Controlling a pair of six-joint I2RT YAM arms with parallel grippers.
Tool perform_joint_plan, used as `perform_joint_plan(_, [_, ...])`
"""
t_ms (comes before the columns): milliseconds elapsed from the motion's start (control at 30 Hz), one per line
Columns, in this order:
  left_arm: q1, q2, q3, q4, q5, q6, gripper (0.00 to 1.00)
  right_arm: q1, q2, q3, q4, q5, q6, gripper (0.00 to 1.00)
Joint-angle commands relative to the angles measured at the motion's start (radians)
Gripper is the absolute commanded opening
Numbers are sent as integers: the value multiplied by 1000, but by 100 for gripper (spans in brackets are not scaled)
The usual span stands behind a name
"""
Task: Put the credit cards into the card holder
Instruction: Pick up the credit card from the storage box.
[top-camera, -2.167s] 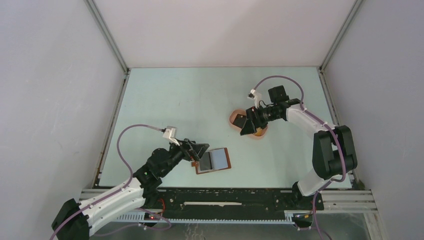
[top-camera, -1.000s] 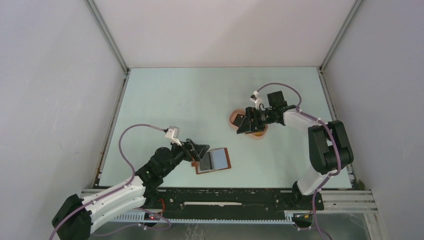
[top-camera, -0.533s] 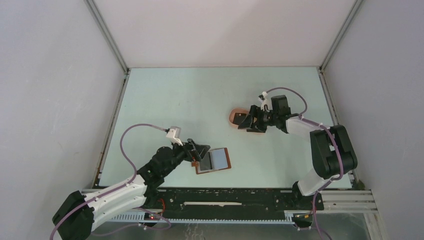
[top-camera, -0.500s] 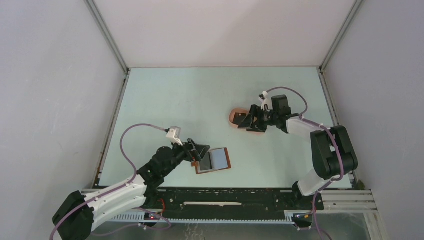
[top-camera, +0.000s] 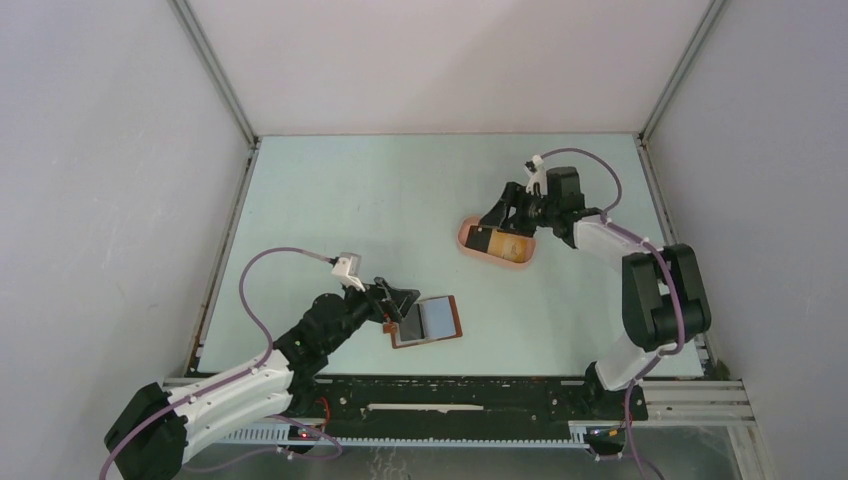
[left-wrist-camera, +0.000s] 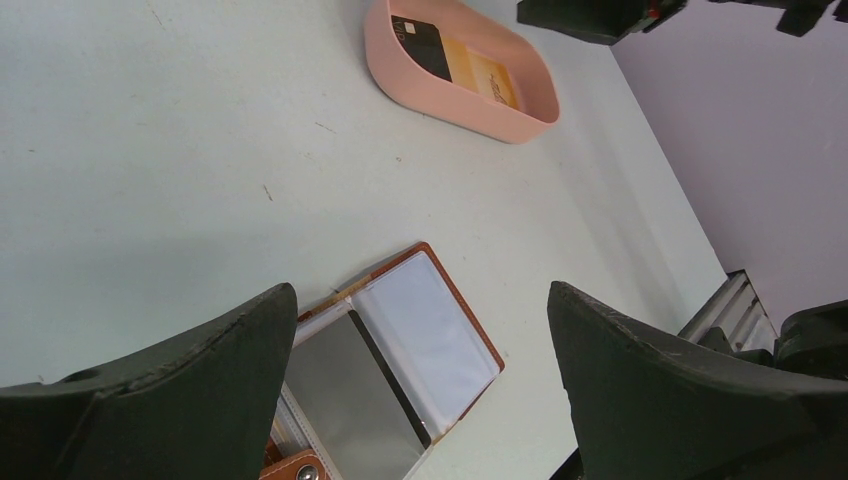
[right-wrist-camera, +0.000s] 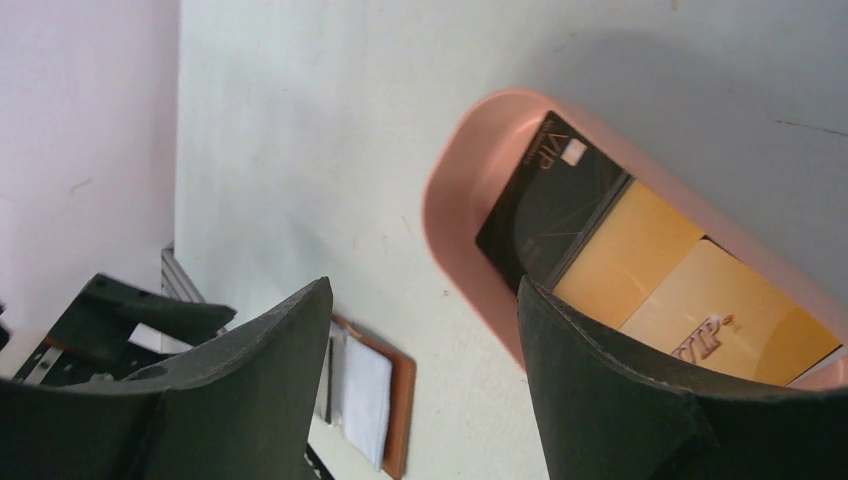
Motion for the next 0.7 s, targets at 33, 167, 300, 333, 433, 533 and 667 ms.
perform_joint_plan(33, [1,-16,4,19,-11,9,100,24,84,74,-47,96,0,77])
perform_joint_plan(167, [1,-35,-8,14,-21,6,100,43,146,107,-51,134,5,77])
perform_joint_plan(300, [1,-34,-10,15,-23,6,100,58,191,135,-40,152,16,77])
perform_joint_plan(333, [1,-33,-10,15,-22,5,100,60,202,146,-43,160,19,77])
perform_joint_plan(433, [1,-36,-14,14,-22,4,100,62,232,163,-45,182,34,77])
perform_joint_plan(533, [1,-42,-20,13,-25,1,100,63,256,180,-70,213,43,77])
perform_joint_plan(667, [1,-43,-23,14,-29,3,100,75,275,193,-98,251,48,78])
